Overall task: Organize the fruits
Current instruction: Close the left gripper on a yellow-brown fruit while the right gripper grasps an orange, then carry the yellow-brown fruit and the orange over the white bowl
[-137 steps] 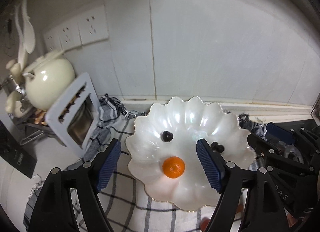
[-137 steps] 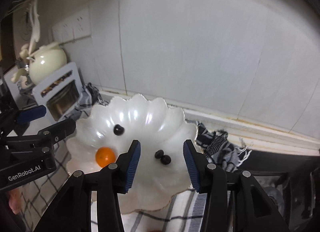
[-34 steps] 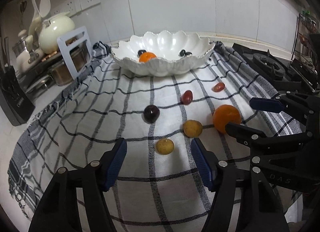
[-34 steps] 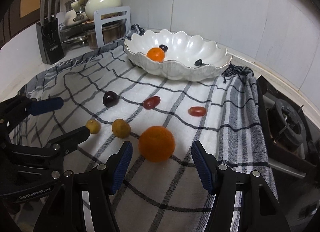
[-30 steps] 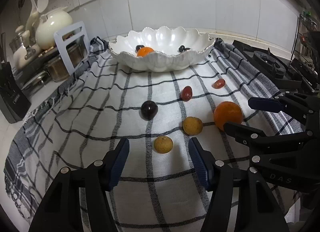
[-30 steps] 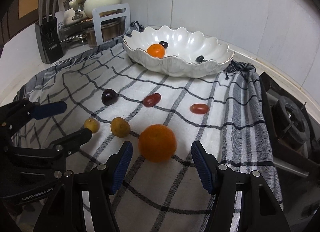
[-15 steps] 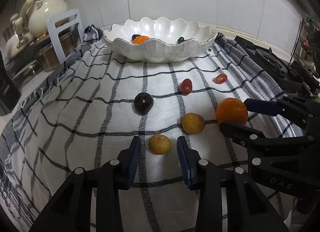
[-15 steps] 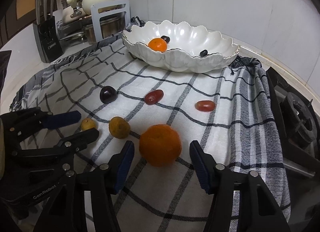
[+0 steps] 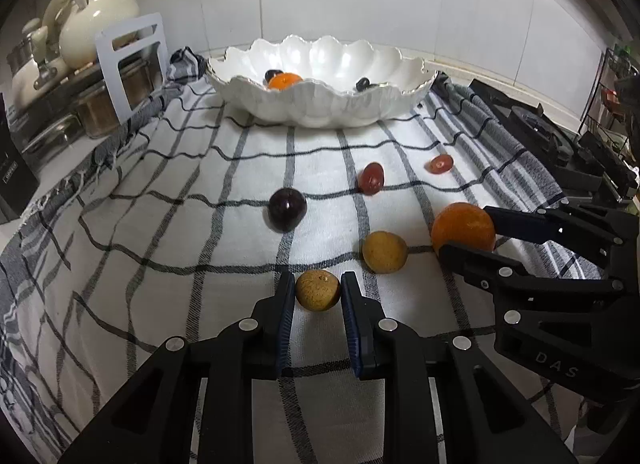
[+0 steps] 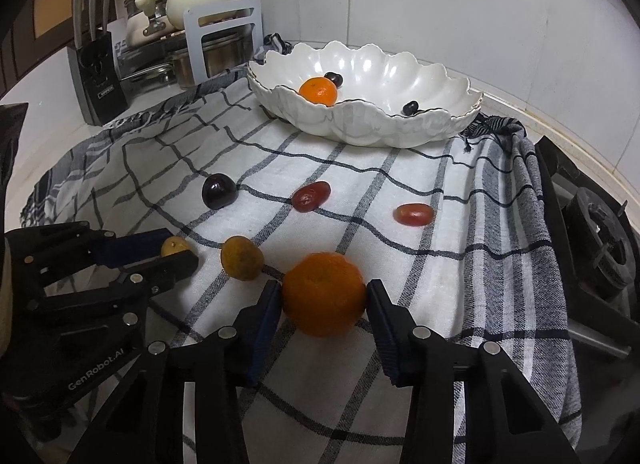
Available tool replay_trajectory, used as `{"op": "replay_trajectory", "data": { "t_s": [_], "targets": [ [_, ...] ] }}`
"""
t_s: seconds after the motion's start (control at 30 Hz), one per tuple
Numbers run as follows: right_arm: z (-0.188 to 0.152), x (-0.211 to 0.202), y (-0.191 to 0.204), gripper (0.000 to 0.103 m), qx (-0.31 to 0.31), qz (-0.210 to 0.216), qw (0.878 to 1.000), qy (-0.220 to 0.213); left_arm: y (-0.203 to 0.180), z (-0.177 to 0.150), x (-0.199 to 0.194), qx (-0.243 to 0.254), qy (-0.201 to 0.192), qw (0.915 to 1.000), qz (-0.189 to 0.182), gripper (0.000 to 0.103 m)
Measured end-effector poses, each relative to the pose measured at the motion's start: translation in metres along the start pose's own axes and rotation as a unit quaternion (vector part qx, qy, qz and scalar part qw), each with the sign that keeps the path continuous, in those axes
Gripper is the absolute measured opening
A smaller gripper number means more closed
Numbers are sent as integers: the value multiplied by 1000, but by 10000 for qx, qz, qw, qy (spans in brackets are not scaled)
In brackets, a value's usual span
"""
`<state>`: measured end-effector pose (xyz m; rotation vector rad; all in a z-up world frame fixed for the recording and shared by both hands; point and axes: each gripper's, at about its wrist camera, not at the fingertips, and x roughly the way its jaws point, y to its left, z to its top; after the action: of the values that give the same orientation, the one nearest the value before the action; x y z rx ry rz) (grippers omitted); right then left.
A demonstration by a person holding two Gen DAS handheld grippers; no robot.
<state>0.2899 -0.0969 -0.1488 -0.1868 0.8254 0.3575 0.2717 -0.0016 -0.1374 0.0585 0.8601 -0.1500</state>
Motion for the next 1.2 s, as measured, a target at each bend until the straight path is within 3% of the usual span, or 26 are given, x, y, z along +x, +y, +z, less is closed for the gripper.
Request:
{"op": "replay_trajectory", "data": {
  "t_s": [0.43, 1.2],
  "targets": [
    [6, -29, 3, 44, 52, -63, 9994, -351, 7, 10, -29, -210, -332, 9992, -112, 24],
    [46, -88, -3, 44, 184, -428, 9891, -1397, 5, 55, -85, 27, -1406, 9900, -98, 24]
  ]
}}
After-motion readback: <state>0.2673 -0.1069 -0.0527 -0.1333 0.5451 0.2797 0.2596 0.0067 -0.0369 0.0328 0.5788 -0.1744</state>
